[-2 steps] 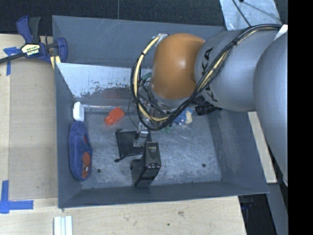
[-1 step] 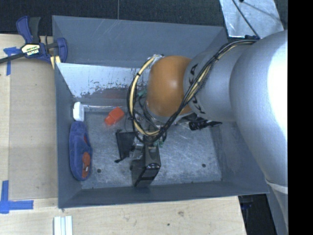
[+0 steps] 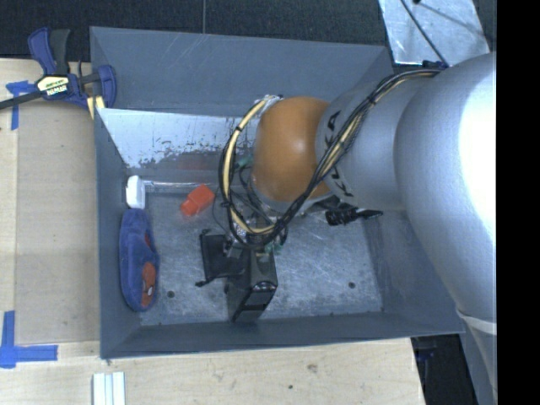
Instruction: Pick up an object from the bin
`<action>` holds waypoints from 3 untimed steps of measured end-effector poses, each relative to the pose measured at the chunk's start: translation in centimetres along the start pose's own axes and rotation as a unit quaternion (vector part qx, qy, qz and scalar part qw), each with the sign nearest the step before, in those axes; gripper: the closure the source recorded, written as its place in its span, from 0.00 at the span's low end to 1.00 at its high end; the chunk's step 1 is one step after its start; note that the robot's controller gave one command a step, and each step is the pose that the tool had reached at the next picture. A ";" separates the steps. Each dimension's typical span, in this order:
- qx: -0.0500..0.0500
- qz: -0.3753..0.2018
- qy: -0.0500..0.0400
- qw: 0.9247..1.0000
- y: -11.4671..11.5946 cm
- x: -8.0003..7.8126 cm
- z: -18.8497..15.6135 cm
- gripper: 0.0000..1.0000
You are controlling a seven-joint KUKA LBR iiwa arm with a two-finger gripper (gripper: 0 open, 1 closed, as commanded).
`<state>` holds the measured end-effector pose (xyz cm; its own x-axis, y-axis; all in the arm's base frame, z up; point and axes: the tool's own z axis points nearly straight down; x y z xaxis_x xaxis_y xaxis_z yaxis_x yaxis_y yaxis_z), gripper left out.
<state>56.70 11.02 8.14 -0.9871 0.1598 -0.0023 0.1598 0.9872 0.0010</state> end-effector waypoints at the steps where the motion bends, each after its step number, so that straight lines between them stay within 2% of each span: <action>1: -0.002 -0.015 -0.004 1.000 -0.1 2.4 -13.1 1.00; 2: -0.003 -0.202 -0.017 0.979 -0.5 5.4 -10.6 1.00; 3: -0.001 -0.213 -0.004 0.977 0.1 5.9 -14.6 1.00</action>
Offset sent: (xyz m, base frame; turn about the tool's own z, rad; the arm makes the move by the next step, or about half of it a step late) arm -0.0256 0.0028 0.1251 -0.0300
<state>50.84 12.10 22.71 -0.9639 -0.2661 -0.0106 -0.2661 0.9639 -0.0001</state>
